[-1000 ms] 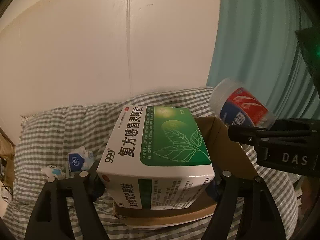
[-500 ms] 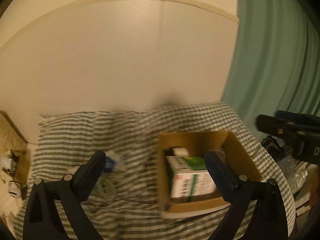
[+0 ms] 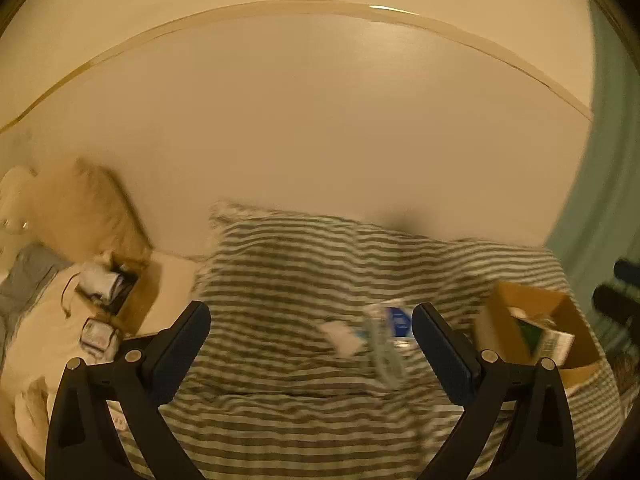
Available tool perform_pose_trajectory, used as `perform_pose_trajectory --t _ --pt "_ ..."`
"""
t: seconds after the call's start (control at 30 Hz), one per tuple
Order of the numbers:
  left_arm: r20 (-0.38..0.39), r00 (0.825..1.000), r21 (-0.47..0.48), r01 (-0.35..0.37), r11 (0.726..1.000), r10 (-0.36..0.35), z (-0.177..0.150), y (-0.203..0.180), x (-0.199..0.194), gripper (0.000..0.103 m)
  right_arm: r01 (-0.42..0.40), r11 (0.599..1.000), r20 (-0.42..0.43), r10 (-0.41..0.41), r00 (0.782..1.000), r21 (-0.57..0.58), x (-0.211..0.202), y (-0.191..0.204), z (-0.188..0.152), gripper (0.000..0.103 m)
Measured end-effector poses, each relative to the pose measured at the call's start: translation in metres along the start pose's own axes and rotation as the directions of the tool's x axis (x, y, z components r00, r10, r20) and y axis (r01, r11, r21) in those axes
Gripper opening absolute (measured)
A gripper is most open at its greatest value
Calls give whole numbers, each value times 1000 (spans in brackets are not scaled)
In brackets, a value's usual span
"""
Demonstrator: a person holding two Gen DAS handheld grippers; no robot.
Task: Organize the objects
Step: 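Return to the bed and grasp the pale green plastic clip with the right tool, then grasp the white plush toy with the left tool while the right holds the clip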
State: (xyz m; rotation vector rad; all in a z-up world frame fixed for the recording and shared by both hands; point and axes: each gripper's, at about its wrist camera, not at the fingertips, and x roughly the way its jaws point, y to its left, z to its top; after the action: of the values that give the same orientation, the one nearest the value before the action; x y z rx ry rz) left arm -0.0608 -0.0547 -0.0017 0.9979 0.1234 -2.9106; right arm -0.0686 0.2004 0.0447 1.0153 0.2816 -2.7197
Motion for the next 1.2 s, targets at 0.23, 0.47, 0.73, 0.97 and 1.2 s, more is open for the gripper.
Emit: perform_pose_trajectory --t 0.23,0.47,0.73,0.97,1.2 --pt "-31 995 3 -97 995 97 -25 49 38 103 -14 1000 -133 12 991 -16 94 61 -32 80" --pt "-95 991 97 -86 992 95 -48 48 91 103 10 1000 -266 -3 964 26 191 81 -56 80" --pt "-183 977 92 -91 992 107 -70 30 162 103 36 994 -372 3 928 98 278 50 -89 80" --pt "-198 971 108 -112 988 132 -66 13 180 103 -77 995 -395 97 914 65 294 60 -109 49" --pt "-197 973 138 -91 986 118 -69 -7 176 103 -61 996 -255 74 964 60 236 48 -99 49"
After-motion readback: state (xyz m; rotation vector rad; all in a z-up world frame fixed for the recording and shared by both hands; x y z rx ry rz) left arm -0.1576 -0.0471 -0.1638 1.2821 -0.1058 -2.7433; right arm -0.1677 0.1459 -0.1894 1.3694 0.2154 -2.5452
